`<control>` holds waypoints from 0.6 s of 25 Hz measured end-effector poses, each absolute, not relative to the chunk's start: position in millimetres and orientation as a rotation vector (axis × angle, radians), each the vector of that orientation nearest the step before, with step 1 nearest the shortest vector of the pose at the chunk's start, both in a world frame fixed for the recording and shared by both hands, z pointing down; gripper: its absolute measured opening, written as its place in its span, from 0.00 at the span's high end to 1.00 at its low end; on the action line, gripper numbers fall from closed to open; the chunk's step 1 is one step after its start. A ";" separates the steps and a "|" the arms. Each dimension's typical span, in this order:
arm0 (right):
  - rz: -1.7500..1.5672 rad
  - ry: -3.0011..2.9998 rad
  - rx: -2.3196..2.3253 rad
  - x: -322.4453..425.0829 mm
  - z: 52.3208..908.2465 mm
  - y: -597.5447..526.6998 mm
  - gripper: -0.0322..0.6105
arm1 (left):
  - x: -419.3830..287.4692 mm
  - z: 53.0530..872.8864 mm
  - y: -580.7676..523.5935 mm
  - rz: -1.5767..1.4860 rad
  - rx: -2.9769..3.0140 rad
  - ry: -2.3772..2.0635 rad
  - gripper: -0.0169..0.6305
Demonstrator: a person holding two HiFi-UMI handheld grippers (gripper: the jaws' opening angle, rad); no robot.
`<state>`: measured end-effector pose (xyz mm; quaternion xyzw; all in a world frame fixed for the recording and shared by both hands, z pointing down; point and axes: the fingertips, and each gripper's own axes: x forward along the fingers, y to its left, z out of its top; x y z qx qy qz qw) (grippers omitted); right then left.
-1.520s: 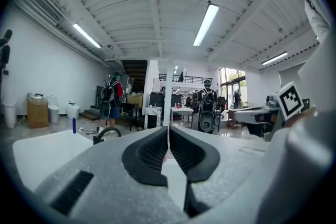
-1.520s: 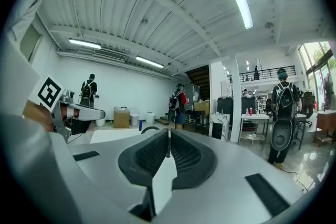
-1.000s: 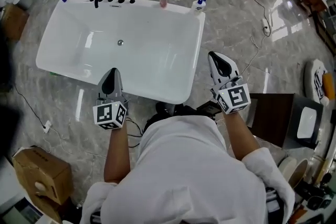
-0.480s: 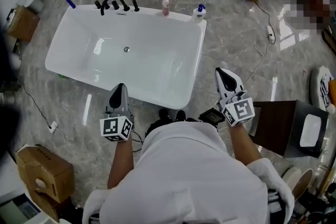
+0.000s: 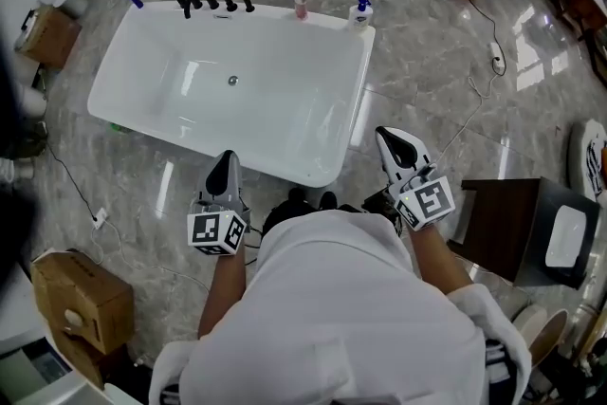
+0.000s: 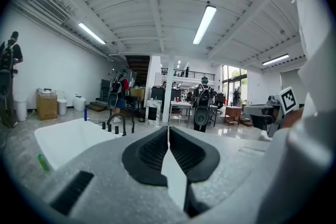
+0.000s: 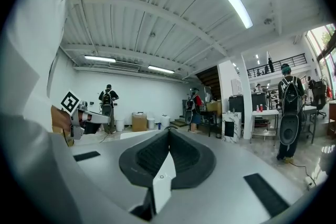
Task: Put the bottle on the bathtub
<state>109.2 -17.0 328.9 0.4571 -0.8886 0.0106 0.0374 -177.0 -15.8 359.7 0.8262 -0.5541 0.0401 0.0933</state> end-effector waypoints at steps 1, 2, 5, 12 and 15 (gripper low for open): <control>0.022 -2.733 1.389 109.5 327.7 -15.4 0.93 | -175.6 358.5 -13.9 0.120 2.453 -1.651 0.94; 0.018 -2.739 1.379 110.1 326.8 -14.4 0.93 | -174.5 357.4 -12.5 0.117 2.452 -1.658 0.94; 0.016 -2.764 1.352 106.2 324.2 -13.2 0.93 | -175.8 353.1 -10.9 0.104 2.441 -1.682 0.94; 0.030 -2.849 1.260 73.5 322.6 -8.1 0.93 | -202.8 348.7 8.3 0.087 2.382 -1.776 0.94; 0.022 -2.870 1.228 60.9 320.4 -8.8 0.93 | -216.9 347.2 13.8 0.088 2.365 -1.806 0.94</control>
